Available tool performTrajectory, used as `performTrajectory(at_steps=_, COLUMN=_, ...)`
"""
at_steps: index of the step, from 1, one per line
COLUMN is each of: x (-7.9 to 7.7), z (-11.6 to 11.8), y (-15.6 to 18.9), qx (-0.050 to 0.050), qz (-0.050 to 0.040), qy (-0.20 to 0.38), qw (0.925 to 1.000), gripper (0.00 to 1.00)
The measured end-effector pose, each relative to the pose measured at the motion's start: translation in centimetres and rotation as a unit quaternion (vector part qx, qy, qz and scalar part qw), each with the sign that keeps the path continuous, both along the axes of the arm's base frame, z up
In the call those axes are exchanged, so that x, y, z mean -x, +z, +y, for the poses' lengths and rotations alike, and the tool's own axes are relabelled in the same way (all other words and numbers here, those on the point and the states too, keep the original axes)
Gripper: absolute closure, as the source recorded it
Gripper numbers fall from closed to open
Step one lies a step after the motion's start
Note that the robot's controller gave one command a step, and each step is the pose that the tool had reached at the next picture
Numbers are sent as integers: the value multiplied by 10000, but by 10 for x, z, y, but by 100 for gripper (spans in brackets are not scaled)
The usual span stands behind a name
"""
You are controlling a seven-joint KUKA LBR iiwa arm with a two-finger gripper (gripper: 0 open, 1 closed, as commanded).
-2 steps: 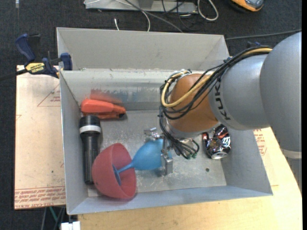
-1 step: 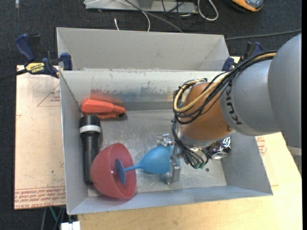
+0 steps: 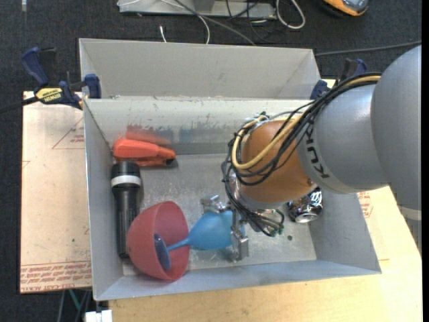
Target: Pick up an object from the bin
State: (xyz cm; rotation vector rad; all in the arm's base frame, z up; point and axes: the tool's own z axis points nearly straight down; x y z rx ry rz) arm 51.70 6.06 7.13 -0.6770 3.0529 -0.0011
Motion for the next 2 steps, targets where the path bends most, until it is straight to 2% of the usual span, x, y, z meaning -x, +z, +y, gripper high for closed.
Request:
performTrajectory(at_steps=1, x=6, z=2, y=1, qx=1, qz=-34, qy=730, qw=9973, gripper=0)
performTrajectory(at_steps=2, x=3, z=22, y=13, qx=10, qz=-33, qy=1629, qw=9866, gripper=0)
